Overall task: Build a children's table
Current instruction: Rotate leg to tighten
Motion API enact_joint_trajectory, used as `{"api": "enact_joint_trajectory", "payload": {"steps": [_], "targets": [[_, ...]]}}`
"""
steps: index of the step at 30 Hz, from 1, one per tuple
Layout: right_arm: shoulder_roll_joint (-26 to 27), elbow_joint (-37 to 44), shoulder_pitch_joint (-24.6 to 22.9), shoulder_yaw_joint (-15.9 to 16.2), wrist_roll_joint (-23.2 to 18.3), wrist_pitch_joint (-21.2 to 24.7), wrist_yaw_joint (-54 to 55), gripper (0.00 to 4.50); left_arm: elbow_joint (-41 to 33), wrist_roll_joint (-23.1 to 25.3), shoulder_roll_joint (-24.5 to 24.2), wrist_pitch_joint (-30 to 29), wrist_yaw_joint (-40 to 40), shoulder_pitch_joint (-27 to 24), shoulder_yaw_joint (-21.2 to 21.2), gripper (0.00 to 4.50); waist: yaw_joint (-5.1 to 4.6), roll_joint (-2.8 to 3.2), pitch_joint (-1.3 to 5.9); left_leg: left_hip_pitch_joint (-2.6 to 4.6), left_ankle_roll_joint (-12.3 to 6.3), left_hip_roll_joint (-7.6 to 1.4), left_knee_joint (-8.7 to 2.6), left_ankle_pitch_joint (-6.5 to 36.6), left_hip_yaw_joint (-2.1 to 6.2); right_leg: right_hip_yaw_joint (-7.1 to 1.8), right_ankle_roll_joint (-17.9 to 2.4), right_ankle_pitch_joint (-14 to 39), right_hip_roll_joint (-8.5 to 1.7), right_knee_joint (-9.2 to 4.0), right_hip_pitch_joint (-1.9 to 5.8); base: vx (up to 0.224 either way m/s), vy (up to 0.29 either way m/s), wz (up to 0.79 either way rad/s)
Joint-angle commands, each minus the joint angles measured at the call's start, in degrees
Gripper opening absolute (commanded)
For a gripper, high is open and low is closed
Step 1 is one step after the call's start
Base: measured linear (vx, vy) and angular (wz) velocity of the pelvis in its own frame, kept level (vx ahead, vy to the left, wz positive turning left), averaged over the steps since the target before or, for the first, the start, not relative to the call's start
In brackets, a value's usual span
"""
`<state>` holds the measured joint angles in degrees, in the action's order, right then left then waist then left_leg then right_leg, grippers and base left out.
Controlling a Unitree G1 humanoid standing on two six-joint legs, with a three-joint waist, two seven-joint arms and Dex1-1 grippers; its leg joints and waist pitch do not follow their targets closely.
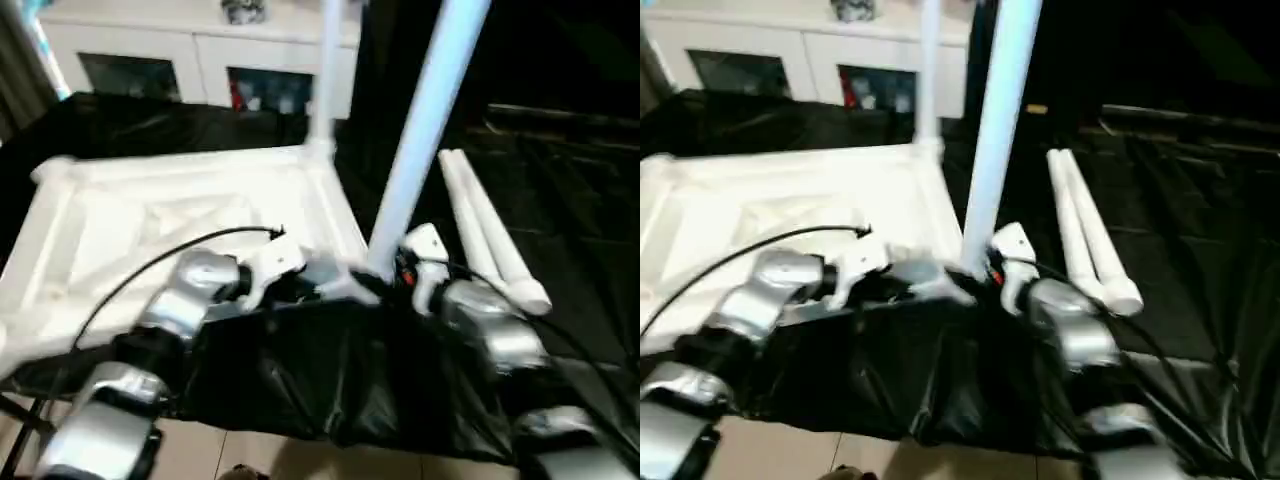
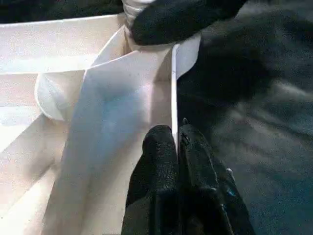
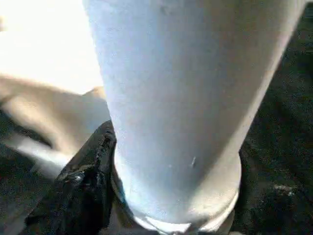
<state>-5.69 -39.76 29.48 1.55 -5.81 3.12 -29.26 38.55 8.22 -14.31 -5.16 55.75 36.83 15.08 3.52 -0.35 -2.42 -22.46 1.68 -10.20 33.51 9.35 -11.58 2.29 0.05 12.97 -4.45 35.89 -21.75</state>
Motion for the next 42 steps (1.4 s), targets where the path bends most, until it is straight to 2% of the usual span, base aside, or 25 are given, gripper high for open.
{"api": "enact_joint_trajectory", "payload": {"steps": [1, 2, 3, 4, 6, 8, 9, 10, 12, 15, 16, 17, 18, 19, 22, 23, 24, 25, 27, 31, 34, 36, 38, 41, 42], "targets": [[4.6, -1.6, 0.7, 2.7, 0.9, -0.8, 3.2, 2.74, -0.9, -0.5, 5.4, -1.3, -4.1, -0.2, 2.0, 0.00, -0.32, 0.18, 2.60, 2.34, 3.27, -3.62, -4.74, 20.8, 1.98, -2.66, -11.6, 16.2, -4.61, -5.75, 0.40, 0.000, 0.000, 0.00], [5.3, -0.9, 0.3, 4.0, 2.6, -2.0, 4.0, 2.74, -0.8, 0.1, 6.0, -0.6, -4.9, -0.1, 2.6, 0.00, -0.37, 0.16, 2.58, 2.16, 3.05, -3.52, -4.77, 21.1, 2.10, -2.63, -11.1, 17.2, -4.62, -5.86, 0.52, 0.000, 0.000, 0.00], [5.4, -0.7, 0.1, 4.4, 3.1, -2.4, 4.3, 3.30, -0.7, 0.3, 6.0, -0.2, -5.0, -0.1, 2.8, 0.00, -0.35, 0.15, 2.65, 2.20, 2.88, -3.49, -4.76, 21.1, 2.08, -2.67, -10.5, 17.2, -4.50, -5.96, 0.45, 0.000, 0.000, 0.00], [5.4, -0.5, 0.0, 4.4, 3.4, -2.6, 4.6, 3.44, -0.6, 0.4, 5.9, 0.1, -4.8, -0.1, 3.0, 0.00, -0.32, 0.09, 2.70, 2.12, 2.38, -3.45, -4.81, 20.7, 2.07, -2.67, -10.3, 16.5, -4.43, -5.92, 0.57, 0.000, 0.000, 0.00], [5.0, -0.1, -0.1, 3.5, 2.1, -2.2, 3.3, 3.47, -0.7, 0.4, 5.3, 1.8, -3.6, -0.3, 3.2, 0.00, -0.31, 0.21, 2.71, 2.02, 1.93, -3.48, -4.84, 20.2, 2.05, -2.69, -10.2, 15.5, -4.40, -5.92, 0.59, 0.000, 0.000, 0.00], [4.0, 0.3, -0.2, 2.7, 1.2, -2.3, 1.1, 3.53, -1.4, -0.1, 4.1, 4.0, -1.7, -0.8, 3.3, 0.00, -0.30, 0.03, 2.73, 1.83, 1.36, -3.49, -4.87, 19.7, 2.08, -2.67, -10.3, 14.7, -4.44, -5.85, 0.79, 0.000, 0.000, 0.00], [4.0, 0.3, -0.2, 2.7, 1.2, -2.3, 1.0, 3.66, -1.4, -0.1, 4.1, 4.0, -1.7, -0.9, 3.3, 0.00, -0.32, 0.18, 2.81, 1.75, 1.25, -3.55, -4.91, 19.0, 2.09, -2.64, -10.4, 13.5, -4.42, -5.70, 0.87, 0.000, 0.000, 0.00], [3.4, 0.4, -0.2, 2.7, 1.3, -2.6, 0.5, 3.88, -1.8, -0.3, 3.7, 4.4, -1.0, -1.1, 3.2, 0.00, -0.35, 0.14, 2.81, 1.83, 1.18, -3.55, -4.88, 18.7, 2.00, -2.64, -10.6, 12.8, -4.32, -5.67, 0.78, 0.000, 0.000, 0.00], [0.6, 0.9, 0.0, 2.9, 0.8, -3.4, -4.4, 3.93, -3.3, -0.8, 1.1, 6.6, 2.8, -2.1, 3.3, 0.00, -0.27, -0.01, 2.97, 1.61, 0.37, -3.53, -4.66, 17.5, 1.96, -2.64, -11.2, 10.7, -4.48, -5.45, 1.15, 0.000, 0.000, 0.00], [-3.0, 1.6, 0.2, 3.9, 0.3, -3.8, -12.2, 3.93, -4.0, -2.4, -1.6, 7.6, 7.7, -2.7, 2.7, 0.00, 0.04, -0.01, 3.32, 1.48, -2.51, -3.40, -3.96, 11.1, 1.51, -2.52, -13.2, 1.5, -4.28, -4.60, 1.45, 0.000, 0.000, 0.00], [-4.3, 2.2, 0.2, 4.4, -0.1, -3.8, -15.4, 3.93, -4.0, -3.1, -2.5, 8.1, 9.6, -2.8, 2.4, 0.00, 0.05, -0.14, 3.39, 1.16, -3.50, -3.29, -3.82, 9.6, 1.54, -2.31, -13.7, -0.8, -4.17, -4.22, 1.83, 0.000, 0.000, 0.00], [-4.9, 2.4, 0.2, 4.6, -0.3, -3.7, -17.0, 3.93, -4.1, -3.5, -2.9, 8.3, 10.4, -2.9, 2.3, 0.00, 0.05, -0.14, 3.39, 1.16, -3.50, -3.29, -3.82, 9.6, 1.54, -2.31, -13.7, -0.8, -4.17, -4.22, 1.83, 0.000, 0.000, 0.00], [-5.6, 2.9, 0.1, 5.0, -0.4, -3.7, -18.8, 3.93, -4.0, -3.8, -3.4, 8.6, 11.5, -2.9, 2.2, 0.00, 0.20, -0.04, 3.38, 1.12, -4.61, -3.37, -3.66, 8.5, 1.43, -2.11, -14.3, -2.8, -3.95, -3.88, 1.87, 0.000, 0.000, 0.00], [-5.9, 3.1, 0.0, 5.1, -0.5, -3.7, -19.5, 3.93, -4.0, -4.0, -3.6, 8.8, 11.9, -2.8, 2.2, 0.00, 0.17, -0.01, 3.33, 1.20, -4.78, -3.47, -3.69, 8.6, 1.39, -2.11, -14.5, -2.8, -3.93, -3.91, 1.77, 0.000, 0.000, 0.00], [-9.1, 5.3, -0.4, 7.2, -1.6, -2.1, -27.9, 3.93, -2.6, -4.0, -6.0, 10.3, 15.2, -2.2, 2.4, 0.00, 0.31, 0.02, 3.24, 1.45, -4.40, -3.72, -3.79, 10.5, 1.35, -2.04, -15.1, 0.2, -4.01, -4.08, 1.59, 0.000, 0.000, 0.00], [-9.8, 5.7, -0.5, 7.7, -1.6, -1.9, -29.5, 3.93, -2.2, -4.0, -6.4, 10.7, 15.9, -2.0, 2.4, 0.00, 0.27, -0.22, 3.26, 1.44, -4.27, -3.71, -3.79, 10.9, 1.34, -1.99, -15.2, 0.6, -3.93, -4.03, 1.62, 0.000, 0.000, 0.00], [-10.5, 5.9, -0.5, 8.2, -1.5, -1.7, -31.4, 3.93, -1.8, -4.1, -6.9, 11.0, 16.7, -1.7, 2.4, 0.00, 0.35, 0.00, 3.14, 1.54, -3.68, -3.79, -3.89, 11.9, 1.35, -2.04, -15.2, 2.2, -3.98, -4.15, 1.45, 0.000, 0.000, 0.00], [-11.4, 6.3, -0.5, 8.9, -1.6, -1.1, -33.8, 3.66, -1.1, -4.1, -7.5, 11.5, 17.6, -1.2, 2.3, 0.00, 0.38, -0.02, 3.13, 1.52, -3.44, -3.81, -3.93, 12.3, 1.38, -2.04, -15.2, 2.7, -3.98, -4.16, 1.45, 0.000, 0.000, 0.00], [-12.3, 6.5, -0.3, 9.6, -1.8, -0.3, -36.4, 3.66, -0.1, -3.8, -8.2, 12.2, 18.5, -0.5, 2.5, 0.00, 0.58, -0.09, 3.09, 1.61, -2.69, -3.83, -3.97, 13.1, 1.34, -2.14, -15.1, 3.8, -4.10, -4.20, 1.32, 0.000, 0.000, 0.00], [-12.9, 5.3, 0.6, 10.2, -1.4, -0.9, -39.0, 3.25, 1.0, -4.0, -9.0, 13.0, 20.6, 0.5, 2.7, 0.00, 0.93, -0.14, 3.14, 1.69, -2.10, -3.87, -3.95, 12.9, 1.31, -2.18, -15.4, 3.4, -4.28, -4.12, 1.30, 0.000, 0.000, 0.00], [-12.9, 5.3, 0.6, 10.3, -1.7, -0.7, -39.4, 3.17, 1.3, -4.2, -9.1, 13.3, 21.2, 0.7, 2.8, 0.00, 1.18, -0.19, 3.24, 1.64, -2.44, -3.84, -3.80, 11.6, 1.27, -2.17, -15.7, 1.5, -4.28, -3.88, 1.38, 0.000, 0.000, 0.00], [-12.9, 5.7, 0.4, 10.4, -2.0, -0.4, -39.8, 2.83, 1.7, -4.2, -9.2, 13.6, 21.5, 0.8, 2.8, 0.00, 1.38, -0.07, 3.27, 1.63, -2.74, -3.81, -3.73, 11.0, 1.28, -2.12, -15.7, 0.7, -4.29, -3.76, 1.40, 0.000, 0.000, 0.00], [-12.9, 6.5, -0.2, 10.6, -2.3, 0.2, -40.0, 2.80, 2.1, -4.2, -9.2, 13.8, 21.6, 0.9, 2.7, 0.00, 1.46, -0.03, 3.32, 1.67, -2.74, -3.84, -3.72, 10.8, 1.29, -2.08, -15.9, 0.2, -4.29, -3.72, 1.42, 0.000, 0.000, 0.00], [-11.7, 7.2, -1.4, 9.5, -2.9, 1.4, -37.9, 2.71, 2.5, -4.4, -8.5, 13.4, 20.2, 1.0, 2.3, 0.00, 1.45, -0.13, 3.35, 1.63, -2.87, -3.80, -3.68, 10.7, 1.28, -2.06, -16.1, -0.5, -4.23, -3.63, 1.51, 0.000, 0.000, 0.00], [-9.5, 6.7, -2.3, 7.9, -2.3, 0.9, -32.0, 2.71, 2.5, -4.3, -6.8, 11.7, 16.5, 0.9, 1.4, 0.00, 1.42, -0.12, 3.24, 1.72, -2.64, -3.86, -3.77, 11.3, 1.23, -2.12, -16.1, 0.4, -4.29, -3.78, 1.28, 0.000, 0.000, 0.00]]}}
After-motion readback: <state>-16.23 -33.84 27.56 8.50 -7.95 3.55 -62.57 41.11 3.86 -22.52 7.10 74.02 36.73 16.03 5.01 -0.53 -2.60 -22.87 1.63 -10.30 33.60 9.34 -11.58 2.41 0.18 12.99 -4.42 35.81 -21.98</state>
